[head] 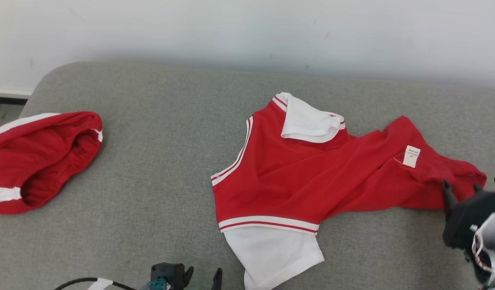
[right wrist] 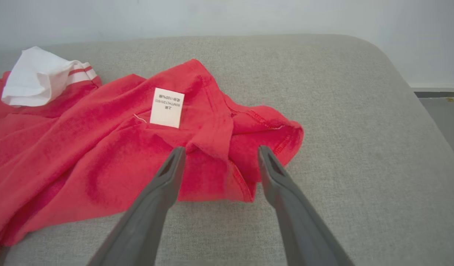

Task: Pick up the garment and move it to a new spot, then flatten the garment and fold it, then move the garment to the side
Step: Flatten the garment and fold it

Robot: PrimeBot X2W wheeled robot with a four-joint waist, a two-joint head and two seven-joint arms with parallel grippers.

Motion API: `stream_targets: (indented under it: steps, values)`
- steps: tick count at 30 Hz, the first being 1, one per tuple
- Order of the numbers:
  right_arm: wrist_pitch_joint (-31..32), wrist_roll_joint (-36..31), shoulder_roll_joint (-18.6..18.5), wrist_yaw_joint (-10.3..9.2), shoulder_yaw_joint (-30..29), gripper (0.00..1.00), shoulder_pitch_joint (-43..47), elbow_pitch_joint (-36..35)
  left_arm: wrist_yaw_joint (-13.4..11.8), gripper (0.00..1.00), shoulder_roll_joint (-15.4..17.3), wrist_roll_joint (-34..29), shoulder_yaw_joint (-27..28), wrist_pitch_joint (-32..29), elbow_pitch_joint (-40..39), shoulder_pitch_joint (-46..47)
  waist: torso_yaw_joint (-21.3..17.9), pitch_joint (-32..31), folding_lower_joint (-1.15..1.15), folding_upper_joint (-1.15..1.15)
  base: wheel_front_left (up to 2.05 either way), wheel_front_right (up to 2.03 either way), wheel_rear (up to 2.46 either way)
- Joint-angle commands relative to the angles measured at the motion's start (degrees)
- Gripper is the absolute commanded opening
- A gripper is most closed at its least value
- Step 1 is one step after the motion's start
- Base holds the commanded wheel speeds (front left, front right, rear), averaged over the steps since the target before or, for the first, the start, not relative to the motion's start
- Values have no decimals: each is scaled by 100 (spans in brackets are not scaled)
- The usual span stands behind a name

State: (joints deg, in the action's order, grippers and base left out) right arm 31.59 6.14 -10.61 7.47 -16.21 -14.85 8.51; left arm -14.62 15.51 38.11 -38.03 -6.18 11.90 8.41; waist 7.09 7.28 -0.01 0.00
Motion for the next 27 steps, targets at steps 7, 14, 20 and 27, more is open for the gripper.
stream_targets:
  steps: [7, 14, 20, 27]
  values:
    - [-187, -88, 551, 6, -146, 100, 601, -422, 103, 100, -64, 58, -91, -92, 147, 41, -202, -142, 1, 0, 0, 0, 0]
    - [-101, -54, 681, 6, -179, 100, 753, -609, 243, 100, -164, -75, -352, -165, 147, 190, -341, -148, 1, 0, 0, 0, 0]
    - [-7, -57, 724, 6, -240, 100, 786, -735, 288, 100, -220, -123, -554, -333, 214, 210, -412, -120, 1, 0, 0, 0, 0]
    - [43, -18, 748, 6, -168, 100, 782, -756, 290, 74, -288, -110, -643, -378, 346, 216, -464, -123, 1, 0, 0, 0, 0]
